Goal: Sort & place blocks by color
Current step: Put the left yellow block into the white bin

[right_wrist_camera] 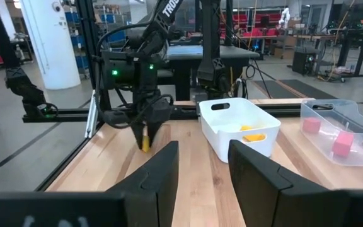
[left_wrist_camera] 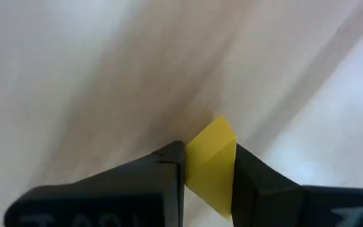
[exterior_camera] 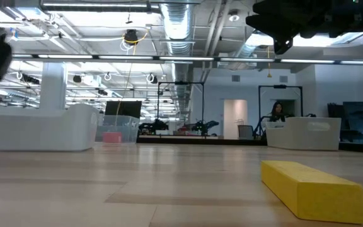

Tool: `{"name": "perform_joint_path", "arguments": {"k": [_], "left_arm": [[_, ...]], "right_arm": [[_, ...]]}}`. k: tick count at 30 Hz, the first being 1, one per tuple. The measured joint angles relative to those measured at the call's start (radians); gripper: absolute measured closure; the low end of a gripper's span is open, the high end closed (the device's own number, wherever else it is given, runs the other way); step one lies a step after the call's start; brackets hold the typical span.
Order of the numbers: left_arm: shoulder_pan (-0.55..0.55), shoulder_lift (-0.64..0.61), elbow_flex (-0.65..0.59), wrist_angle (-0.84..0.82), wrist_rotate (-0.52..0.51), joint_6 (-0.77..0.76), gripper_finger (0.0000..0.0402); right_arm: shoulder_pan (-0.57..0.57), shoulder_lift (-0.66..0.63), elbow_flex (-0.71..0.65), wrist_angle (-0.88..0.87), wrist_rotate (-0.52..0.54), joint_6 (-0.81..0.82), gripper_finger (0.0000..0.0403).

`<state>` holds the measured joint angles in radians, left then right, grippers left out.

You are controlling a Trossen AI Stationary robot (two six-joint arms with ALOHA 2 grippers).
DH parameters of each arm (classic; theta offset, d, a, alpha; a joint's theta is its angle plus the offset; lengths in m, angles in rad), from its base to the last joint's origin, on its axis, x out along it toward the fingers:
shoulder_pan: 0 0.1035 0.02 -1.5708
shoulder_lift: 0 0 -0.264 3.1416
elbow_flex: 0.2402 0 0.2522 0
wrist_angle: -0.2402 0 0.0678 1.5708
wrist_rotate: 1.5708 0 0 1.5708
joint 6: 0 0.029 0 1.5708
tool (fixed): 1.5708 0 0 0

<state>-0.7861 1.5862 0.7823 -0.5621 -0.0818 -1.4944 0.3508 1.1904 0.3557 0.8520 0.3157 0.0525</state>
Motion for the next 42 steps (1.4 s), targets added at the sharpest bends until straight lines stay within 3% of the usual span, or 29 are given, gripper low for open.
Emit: {"name": "perform_joint_path", "arguments": {"k": [5,9,16,22,27,34,37,42], "left_arm": [[0.054,-0.102,0.02,-0.143,-0.2,0.106,0.035],[0.143,-0.227,0.018,-0.296,-0.291,0.21,0.0332],[0.317,-0.454,-0.007,-0.488,-0.449,0.333,0.0353],[0.463,-0.562,-0.165,-0.43,-0.336,0.405,0.0343],[0.509,-0.579,-0.28,-0.302,-0.21,0.451,0.0317],[0.481,-0.578,-0.293,-0.254,-0.179,0.583,0.0316],[0.475,-0.578,-0.293,-0.246,-0.102,0.645,0.0314],[0.474,-0.578,-0.292,-0.247,-0.076,0.641,0.0287]], "right_arm": [[0.0,0.0,0.0,0.001,0.0,0.0,0.0244],[0.0,0.0,0.0,0.003,0.0,0.0,0.0244],[0.0,0.0,0.0,-0.003,0.0,0.003,0.0244],[0.0,0.0,0.0,-0.011,0.0,0.0,0.0244],[0.0,0.0,0.0,-0.008,0.0,0.0,0.0244],[0.0,0.0,0.0,-0.01,0.0,0.0,0.0244],[0.0,0.0,0.0,-0.01,0.0,0.0,0.0244],[0.0,0.0,0.0,-0.007,0.0,0.004,0.0244]]}}
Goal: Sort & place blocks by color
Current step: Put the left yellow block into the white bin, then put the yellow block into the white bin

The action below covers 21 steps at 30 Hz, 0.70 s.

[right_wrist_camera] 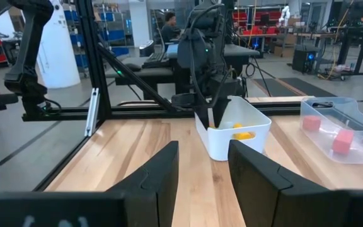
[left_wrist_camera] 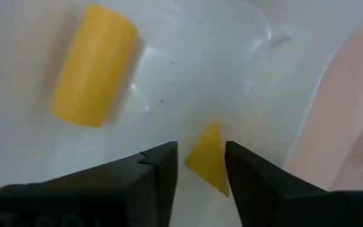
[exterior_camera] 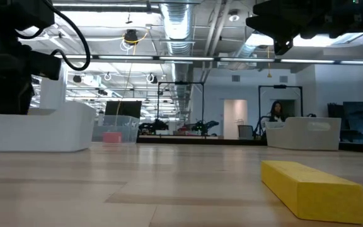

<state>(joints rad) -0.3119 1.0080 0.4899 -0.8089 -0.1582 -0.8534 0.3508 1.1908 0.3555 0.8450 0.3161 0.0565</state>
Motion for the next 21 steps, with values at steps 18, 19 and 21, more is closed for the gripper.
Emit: {"name": "perform_joint_path", "arguments": {"k": [18,19,21], "left_arm": [[-0.076,-0.009,0.174,-0.06,-0.306,-0.02,0.0164],[-0.093,-0.009,0.184,-0.023,-0.379,-0.032,0.0165],[-0.156,-0.015,0.187,0.106,-0.537,-0.031,0.0166]], "right_arm": [[-0.008,0.0,0.0,0.002,0.001,0.059,0.0244],[-0.009,0.0,0.0,0.002,0.0,0.065,0.0244],[-0.005,0.0,0.0,0.003,0.001,0.067,0.0244]]}}
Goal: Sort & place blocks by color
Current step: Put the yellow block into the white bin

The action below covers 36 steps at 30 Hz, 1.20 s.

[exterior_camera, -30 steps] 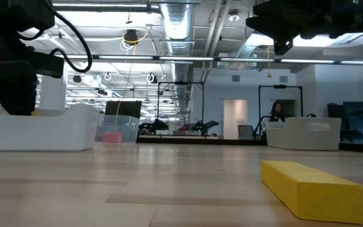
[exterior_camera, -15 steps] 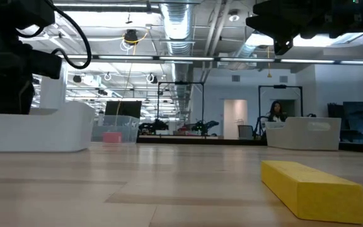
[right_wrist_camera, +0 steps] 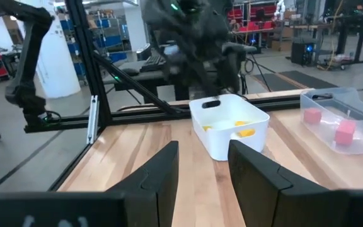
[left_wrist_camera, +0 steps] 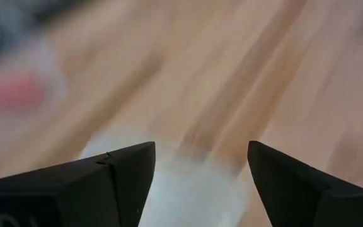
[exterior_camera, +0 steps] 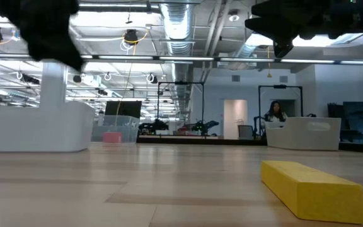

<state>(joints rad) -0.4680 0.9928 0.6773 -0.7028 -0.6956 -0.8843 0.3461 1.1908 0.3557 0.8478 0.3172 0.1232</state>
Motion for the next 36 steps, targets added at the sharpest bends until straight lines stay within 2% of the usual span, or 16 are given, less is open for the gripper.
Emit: {"name": "perform_joint_path", "arguments": {"k": [5,7,9,12,16,18,22,27,29,34,36], "left_arm": [[-0.163,0.043,-0.096,0.484,-0.441,0.224,0.0167],[-0.176,0.072,-0.148,0.664,-0.494,0.277,0.0167],[-0.169,0.109,-0.197,0.823,-0.417,0.285,0.0167],[-0.156,0.206,-0.25,1.046,-0.224,0.281,0.0167],[-0.121,0.342,-0.235,1.318,-0.114,0.473,0.0167],[-0.092,0.407,-0.201,1.41,-0.001,0.566,0.0167],[-0.056,0.545,-0.085,1.435,0.202,0.666,0.0167],[-0.028,0.733,0.111,1.388,0.333,0.749,0.0167],[-0.015,0.795,0.204,1.288,0.37,0.749,0.0167],[0.006,0.945,0.451,0.858,0.439,0.705,0.0156],[0.008,1.002,0.528,0.775,0.465,0.705,0.0148]], "right_arm": [[0.015,0.0,0.0,-0.001,-0.003,-0.023,0.0244],[0.015,0.0,0.0,-0.001,-0.003,-0.025,0.0244],[0.016,-0.001,0.0,-0.001,-0.001,-0.04,0.0244],[0.033,-0.028,0.0,0.003,0.0,-0.098,0.0244],[0.045,-0.083,0.0,-0.012,0.027,-0.122,0.0244],[0.046,-0.118,0.0,-0.029,0.033,-0.124,0.0244],[0.044,-0.175,0.0,-0.092,0.033,-0.124,0.0244],[0.046,-0.191,0.0,-0.12,0.049,-0.119,0.0244],[0.049,-0.19,0.0,-0.137,0.05,-0.107,0.0244],[0.056,-0.189,0.0,-0.17,0.05,-0.096,0.0244],[0.06,-0.189,0.0,-0.17,0.05,-0.096,0.0244]]}}
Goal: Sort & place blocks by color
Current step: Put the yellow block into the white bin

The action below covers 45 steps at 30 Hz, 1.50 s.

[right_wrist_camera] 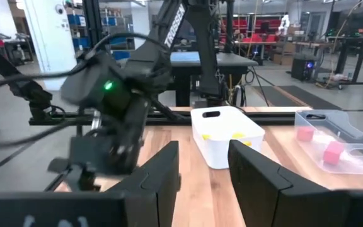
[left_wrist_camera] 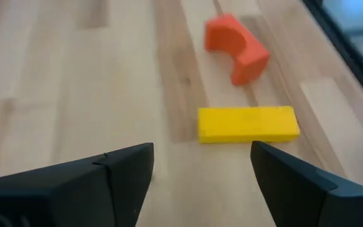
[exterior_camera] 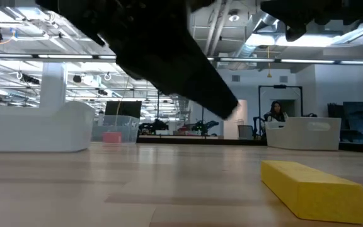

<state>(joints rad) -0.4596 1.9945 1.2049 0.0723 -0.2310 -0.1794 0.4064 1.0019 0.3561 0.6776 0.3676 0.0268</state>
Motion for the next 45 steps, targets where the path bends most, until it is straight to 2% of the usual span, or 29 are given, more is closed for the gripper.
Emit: {"name": "perform_joint_path", "arguments": {"k": [6,12,21,28,36,41,45], "left_arm": [[0.017,0.126,0.136,-0.036,0.12,0.041,0.0117],[0.042,0.154,0.161,-0.024,0.201,0.039,0.0096],[0.052,0.154,0.161,0.021,0.195,0.001,0.0092],[0.041,0.155,0.161,0.057,0.087,-0.018,0.0092],[0.028,0.249,0.188,0.122,0.086,-0.063,0.0092],[0.03,0.225,0.192,0.009,0.083,-0.064,0.0092],[0.035,0.189,0.194,-0.155,0.021,-0.053,0.0095]], "right_arm": [[-0.001,0.0,0.0,-0.007,0.0,0.0,0.0244],[-0.001,0.0,0.0,-0.018,0.0,0.0,0.0244],[-0.003,0.0,0.0,-0.03,0.001,0.0,0.0244],[-0.007,0.0,0.0,-0.031,0.002,-0.001,0.0244],[-0.01,0.0,0.0,-0.034,0.002,-0.001,0.0244],[-0.01,0.0,0.0,-0.036,0.002,-0.001,0.0244],[-0.01,0.0,0.0,-0.045,0.002,0.0,0.0244]]}}
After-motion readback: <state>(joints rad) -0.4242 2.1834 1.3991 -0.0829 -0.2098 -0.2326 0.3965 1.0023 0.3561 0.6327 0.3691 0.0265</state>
